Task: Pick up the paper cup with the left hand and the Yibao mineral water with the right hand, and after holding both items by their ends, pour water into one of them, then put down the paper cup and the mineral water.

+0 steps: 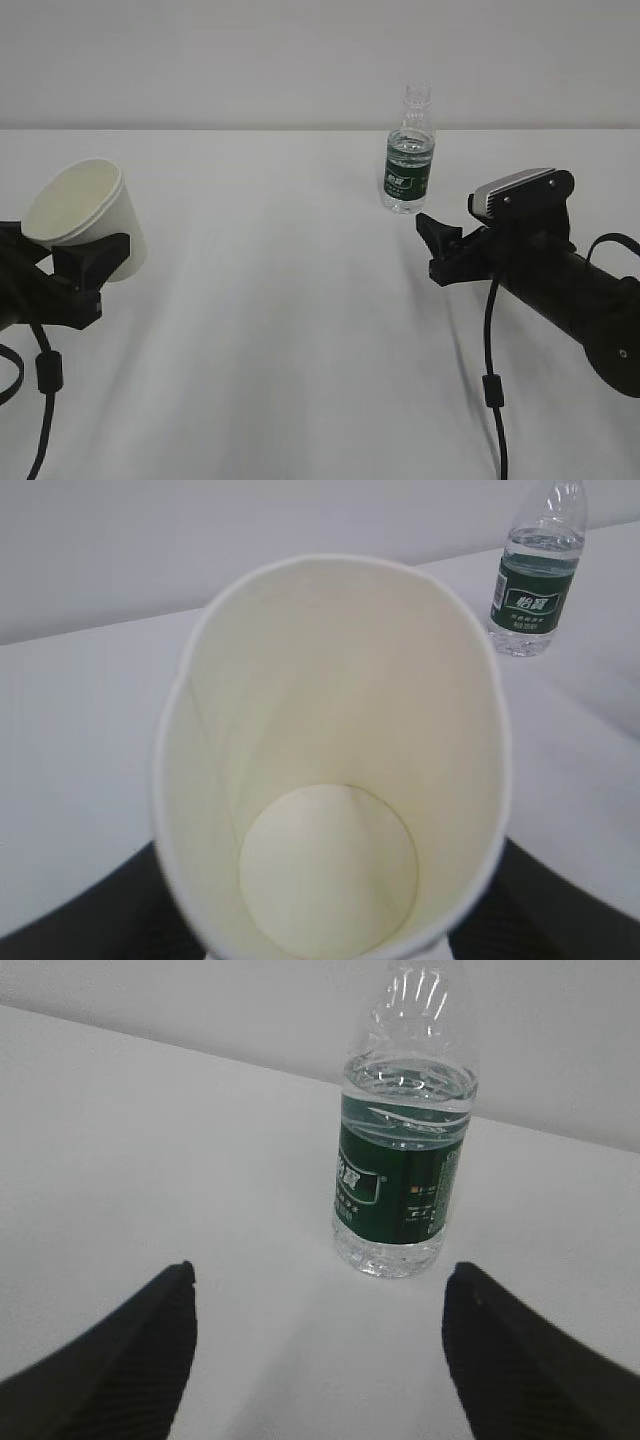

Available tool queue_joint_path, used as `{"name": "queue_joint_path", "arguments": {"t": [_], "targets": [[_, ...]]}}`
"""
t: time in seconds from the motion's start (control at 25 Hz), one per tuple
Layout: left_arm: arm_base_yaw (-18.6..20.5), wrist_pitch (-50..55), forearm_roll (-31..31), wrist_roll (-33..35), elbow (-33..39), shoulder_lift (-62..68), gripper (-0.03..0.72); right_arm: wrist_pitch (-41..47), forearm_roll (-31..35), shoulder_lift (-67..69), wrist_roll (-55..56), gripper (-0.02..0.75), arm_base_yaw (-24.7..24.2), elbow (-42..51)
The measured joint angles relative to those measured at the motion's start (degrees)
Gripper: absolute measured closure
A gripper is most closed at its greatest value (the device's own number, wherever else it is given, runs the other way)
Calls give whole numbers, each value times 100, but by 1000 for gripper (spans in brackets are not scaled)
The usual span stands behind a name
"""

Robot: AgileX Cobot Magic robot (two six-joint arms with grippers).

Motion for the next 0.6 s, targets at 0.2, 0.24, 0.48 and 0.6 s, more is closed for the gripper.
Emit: {"name": "queue_joint_path", "arguments": {"t": [0.2, 0.24, 0.48, 0.6], "targets": [[0, 4, 0, 0, 0, 0, 235, 0, 0, 0, 0, 154, 0, 0], [0, 32, 0, 0, 0, 0, 235, 0, 0, 0, 0, 154, 0, 0], [0, 456, 0, 0, 0, 0, 235, 0, -3, 0, 0, 154, 0, 0], [0, 478, 0, 0, 0, 0, 235, 0, -3, 0, 0, 154, 0, 0]]}}
